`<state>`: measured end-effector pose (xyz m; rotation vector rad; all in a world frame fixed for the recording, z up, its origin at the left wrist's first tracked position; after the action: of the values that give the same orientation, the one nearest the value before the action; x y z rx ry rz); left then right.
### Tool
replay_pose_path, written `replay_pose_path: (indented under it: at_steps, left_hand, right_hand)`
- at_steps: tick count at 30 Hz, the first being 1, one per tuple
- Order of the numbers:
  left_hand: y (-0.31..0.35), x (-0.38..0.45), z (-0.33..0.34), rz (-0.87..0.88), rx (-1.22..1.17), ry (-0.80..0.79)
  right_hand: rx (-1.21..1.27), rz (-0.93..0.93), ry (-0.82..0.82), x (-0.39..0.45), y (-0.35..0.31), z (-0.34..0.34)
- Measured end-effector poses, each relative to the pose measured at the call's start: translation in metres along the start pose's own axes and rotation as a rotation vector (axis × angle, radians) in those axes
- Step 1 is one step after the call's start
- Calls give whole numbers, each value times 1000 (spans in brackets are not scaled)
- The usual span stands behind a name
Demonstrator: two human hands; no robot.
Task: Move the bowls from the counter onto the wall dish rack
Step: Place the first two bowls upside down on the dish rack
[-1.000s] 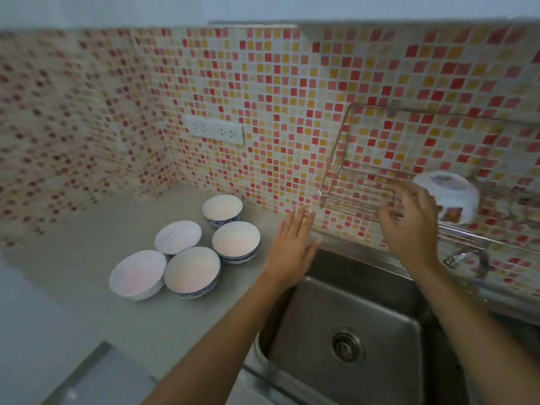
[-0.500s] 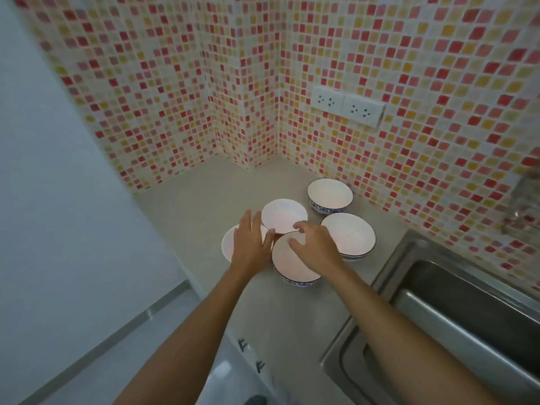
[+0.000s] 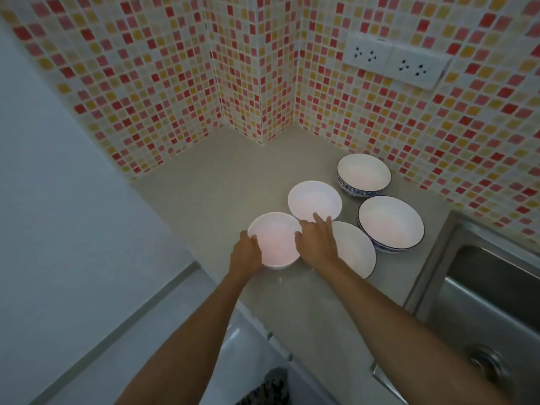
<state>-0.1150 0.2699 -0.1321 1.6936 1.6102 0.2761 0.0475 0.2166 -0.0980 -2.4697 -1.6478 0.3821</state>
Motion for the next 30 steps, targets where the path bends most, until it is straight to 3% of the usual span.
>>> replay_pose_path:
  at_steps: [6, 11, 19, 22, 30]
  left_hand:
    - [14, -8, -19, 100, -6, 76]
    - [48, -7, -43, 257, 29, 142]
    - [117, -43, -13, 433, -38, 111]
    - [142, -67, 18, 460, -102, 36]
    - [197, -169, 136, 527, -322, -376]
  right_hand:
    - [257, 62, 144, -8, -3, -14]
    - [704, 173, 303, -23, 10, -30]
    - [1435, 485, 210, -63, 65, -46]
    - [1507, 530, 273, -94, 99, -56]
    - [1509, 733, 472, -204, 221, -59]
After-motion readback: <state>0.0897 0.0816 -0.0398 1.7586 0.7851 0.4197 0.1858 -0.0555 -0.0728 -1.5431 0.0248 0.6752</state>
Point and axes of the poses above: each hand's wrist, its own x-axis towards the middle knuckle, its own z-axis out of the palm, y = z × x, the point moved 5 cm from there along x, towards the middle knuckle
